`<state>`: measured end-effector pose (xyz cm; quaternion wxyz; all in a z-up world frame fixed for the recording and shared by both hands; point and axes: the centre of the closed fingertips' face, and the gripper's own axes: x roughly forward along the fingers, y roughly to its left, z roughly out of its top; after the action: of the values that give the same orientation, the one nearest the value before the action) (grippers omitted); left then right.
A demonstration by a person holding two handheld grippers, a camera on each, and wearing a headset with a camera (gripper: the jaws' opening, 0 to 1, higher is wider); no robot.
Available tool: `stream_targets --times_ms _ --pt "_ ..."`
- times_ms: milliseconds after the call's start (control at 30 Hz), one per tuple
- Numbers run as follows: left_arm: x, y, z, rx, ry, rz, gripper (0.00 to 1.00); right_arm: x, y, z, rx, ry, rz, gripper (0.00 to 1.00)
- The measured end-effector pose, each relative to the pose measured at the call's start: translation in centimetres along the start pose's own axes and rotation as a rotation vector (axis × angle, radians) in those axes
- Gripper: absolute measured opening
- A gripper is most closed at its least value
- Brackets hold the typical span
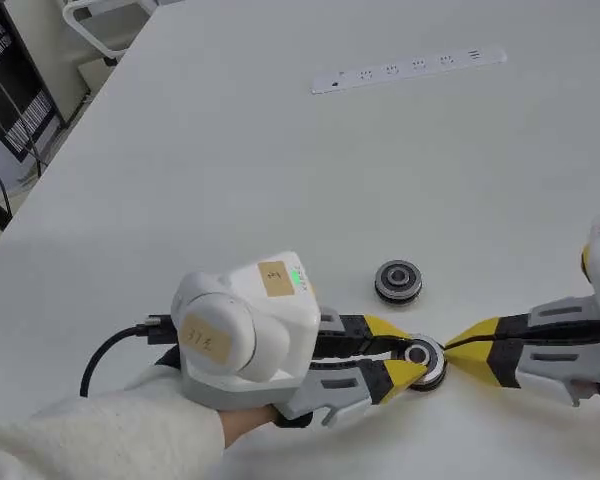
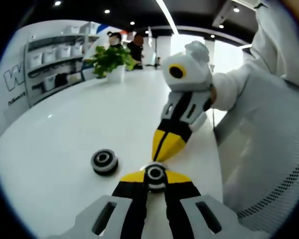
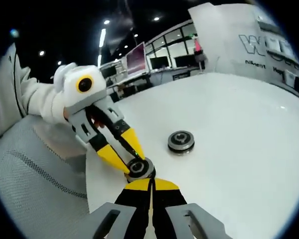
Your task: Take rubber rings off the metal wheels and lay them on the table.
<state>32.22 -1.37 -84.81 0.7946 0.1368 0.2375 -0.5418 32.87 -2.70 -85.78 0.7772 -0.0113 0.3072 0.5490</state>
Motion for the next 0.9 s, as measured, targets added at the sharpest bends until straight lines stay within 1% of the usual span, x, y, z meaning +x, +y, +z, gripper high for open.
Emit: stream_targets --times_ms 67,133,167,200,267,300,333,400,533,567,700,833,900 --pt "0.0 0.0 0.0 0.0 0.0 0.0 0.13 0.0 0.0 -0.1 0.052 -0.008 0.008 0.0" --pt "0.0 0.0 0.0 0.0 0.0 0.0 0.13 0.1 -0.1 -0.2 0.141 -0.024 0.026 0.0" --pt "0.0 0.0 0.0 0.0 0.0 0.0 0.13 0.2 -0.1 -0.1 0.238 -0.05 0.048 0.0" --pt "0.0 0.0 0.0 0.0 0.0 0.0 0.13 0.2 -0.1 -0.1 0.294 -0.063 0.063 0.0" --pt "0.0 0.0 0.0 0.0 0.001 0.0 0.13 0.1 -0.1 0.3 0.349 -0.108 0.095 0.0" --pt "0.0 0.0 0.0 0.0 0.001 0.001 0.13 0.1 0.0 0.0 0.362 -0.095 0.102 0.0" --pt "0.0 0.0 0.0 0.001 0.001 0.001 0.13 0.1 -0.1 0.1 0.382 -0.11 0.107 0.0" --pt "0.0 0.0 0.0 0.001 0.001 0.001 0.13 0.1 0.0 0.3 0.406 -0.124 0.116 0.0" --pt "0.0 0.1 0.0 0.0 -0.001 0.001 0.13 -0.1 0.4 0.7 0.508 -0.158 0.162 0.0" --pt "0.0 0.1 0.0 -0.002 -0.002 0.002 0.13 0.0 0.2 0.5 0.498 -0.153 0.156 0.0" --pt "0.0 0.1 0.0 -0.004 -0.004 0.002 0.13 -0.1 0.5 0.8 0.548 -0.165 0.182 0.0" --pt "0.0 0.0 -0.1 -0.007 -0.005 0.002 0.13 -0.1 0.8 0.7 0.569 -0.159 0.198 0.0" --pt "0.0 0.0 -0.1 -0.007 -0.004 0.005 0.13 -0.1 0.9 0.9 0.579 -0.166 0.204 0.0"
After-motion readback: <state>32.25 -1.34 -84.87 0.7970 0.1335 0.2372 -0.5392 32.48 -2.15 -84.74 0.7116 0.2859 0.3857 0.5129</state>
